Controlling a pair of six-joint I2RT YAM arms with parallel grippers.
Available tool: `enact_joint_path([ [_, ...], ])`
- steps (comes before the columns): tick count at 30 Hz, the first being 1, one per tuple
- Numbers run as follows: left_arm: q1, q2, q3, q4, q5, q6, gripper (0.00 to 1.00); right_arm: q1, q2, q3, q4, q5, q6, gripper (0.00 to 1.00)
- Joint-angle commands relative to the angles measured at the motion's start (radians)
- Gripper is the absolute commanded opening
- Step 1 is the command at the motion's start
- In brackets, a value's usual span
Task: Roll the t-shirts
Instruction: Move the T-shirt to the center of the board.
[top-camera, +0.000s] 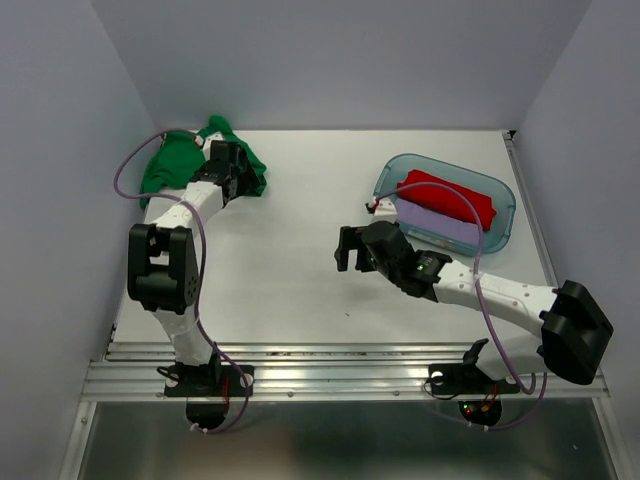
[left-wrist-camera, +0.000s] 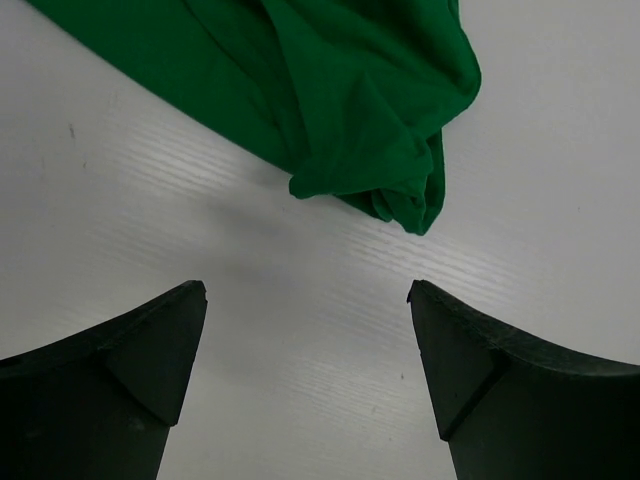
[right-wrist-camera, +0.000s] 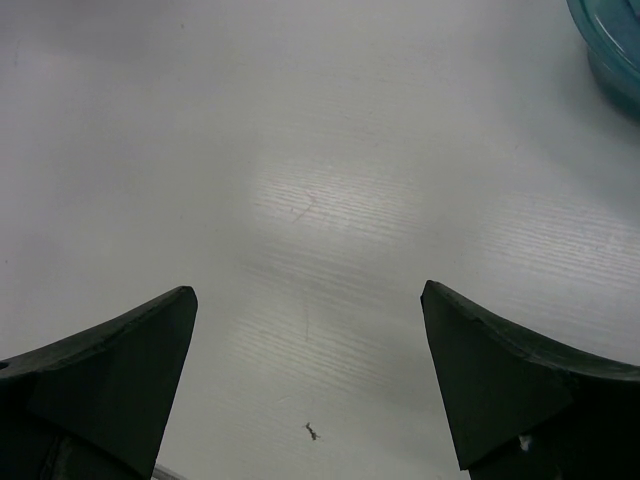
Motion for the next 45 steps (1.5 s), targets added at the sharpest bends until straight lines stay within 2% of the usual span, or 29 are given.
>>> enact_joint_path([
  [1,-0.001,0.077,0.127,0.027,0.030,0.024,0.94,0.009,-0.020,-0.010,-0.029,0.002,0.036,1.00],
  [8,-0.001,0.217,0.247,0.050,0.067,0.025,0.93,0.009,-0.055,-0.048,-0.044,0.021,0.073,1.00],
  [11,-0.001,0.281,0.314,0.033,0.070,0.025,0.83,0.009,-0.052,-0.039,-0.061,0.022,0.081,1.00],
  [12,-0.001,0.310,0.331,0.021,0.070,0.027,0.67,0.009,-0.052,-0.034,-0.061,0.022,0.081,1.00],
  [14,-0.001,0.335,0.378,0.001,0.084,0.033,0.47,0.009,-0.049,-0.033,-0.061,0.022,0.081,1.00],
  [15,-0.001,0.349,0.392,-0.013,0.092,0.037,0.15,0.009,-0.049,-0.033,-0.061,0.027,0.081,1.00],
  [16,-0.001,0.350,0.405,-0.016,0.101,0.042,0.00,0.009,-0.049,-0.031,-0.061,0.027,0.083,1.00],
  [21,-0.008,0.268,0.365,-0.021,0.133,0.054,0.00,0.009,-0.030,-0.018,-0.064,0.039,0.089,1.00],
  [28,-0.043,0.059,0.183,-0.013,0.184,0.074,0.00,0.009,-0.007,-0.004,-0.092,0.082,0.122,1.00],
  [34,-0.151,-0.128,0.006,-0.032,0.190,0.070,0.00,0.009,-0.029,0.016,-0.116,0.139,0.100,1.00],
  [35,-0.195,-0.148,-0.014,-0.026,0.222,0.065,0.00,0.009,-0.023,0.025,-0.130,0.146,0.086,1.00],
  [39,-0.315,-0.225,-0.104,-0.026,0.239,0.038,0.00,-0.066,0.003,0.085,-0.193,0.119,0.083,1.00],
  [45,-0.399,-0.303,-0.232,0.023,0.289,-0.035,0.00,-0.236,-0.015,0.151,-0.231,0.006,0.032,1.00],
])
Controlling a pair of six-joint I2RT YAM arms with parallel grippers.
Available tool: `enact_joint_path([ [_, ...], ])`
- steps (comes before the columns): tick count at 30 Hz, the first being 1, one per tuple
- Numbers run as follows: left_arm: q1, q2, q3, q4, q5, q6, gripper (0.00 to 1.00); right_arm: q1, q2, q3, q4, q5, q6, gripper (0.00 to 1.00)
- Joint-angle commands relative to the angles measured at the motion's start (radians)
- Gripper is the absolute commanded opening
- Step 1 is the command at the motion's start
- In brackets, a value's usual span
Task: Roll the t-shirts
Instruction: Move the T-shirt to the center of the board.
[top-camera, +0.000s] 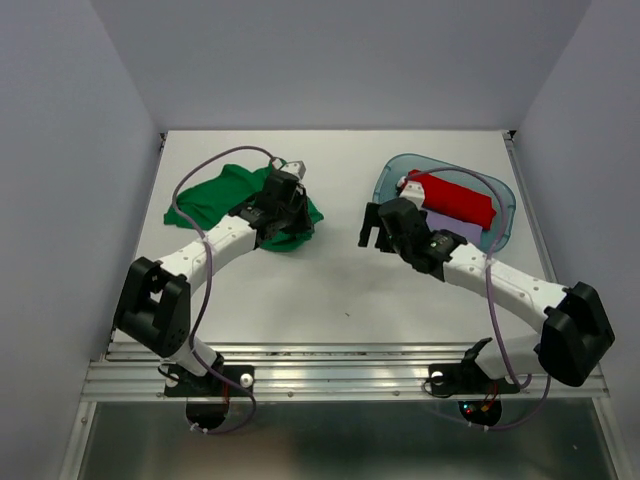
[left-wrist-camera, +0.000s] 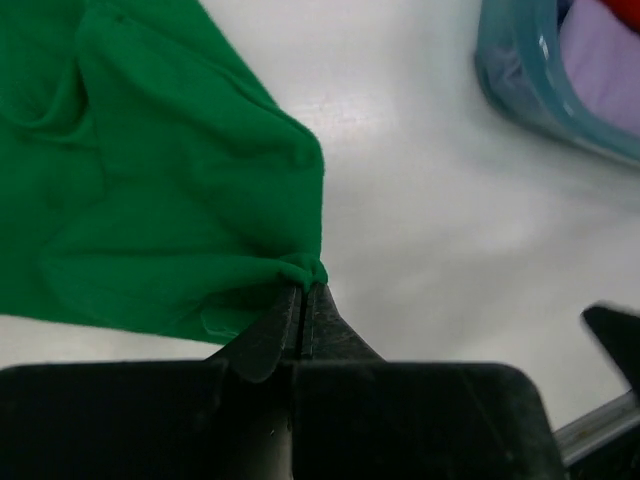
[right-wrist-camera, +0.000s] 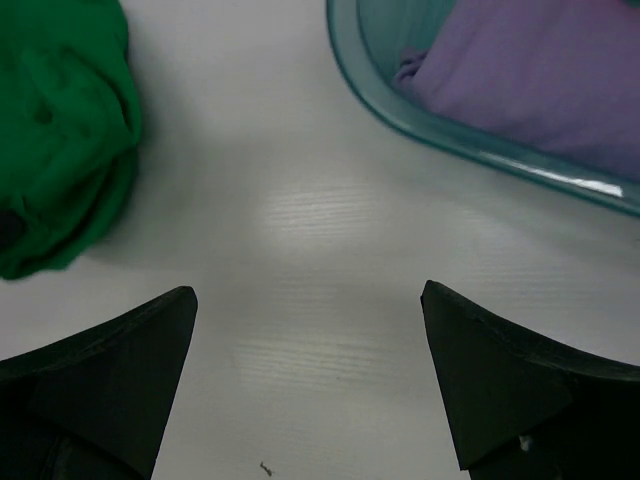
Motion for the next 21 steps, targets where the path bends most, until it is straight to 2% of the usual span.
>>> enact_joint_path([
  [1,-0.025,-0.086,-0.091,0.040,0.046,-0.054,0.00,-0.119,-0.018,0.068,-0.043,-0.060,-0.068,1.00],
  [9,-0.117,-0.120,-0.145,0.069,0.091,-0.102,0.00,-0.263,0.021,0.144,-0.076,-0.140,-0.139,1.00],
  [19,-0.339,-0.128,-0.179,0.062,0.043,-0.235,0.00,-0.282,0.011,0.137,-0.077,-0.154,-0.153,1.00],
  [21,-0.350,-0.132,-0.188,0.048,0.037,-0.252,0.19,-0.306,0.018,0.135,-0.082,-0.163,-0.164,1.00],
])
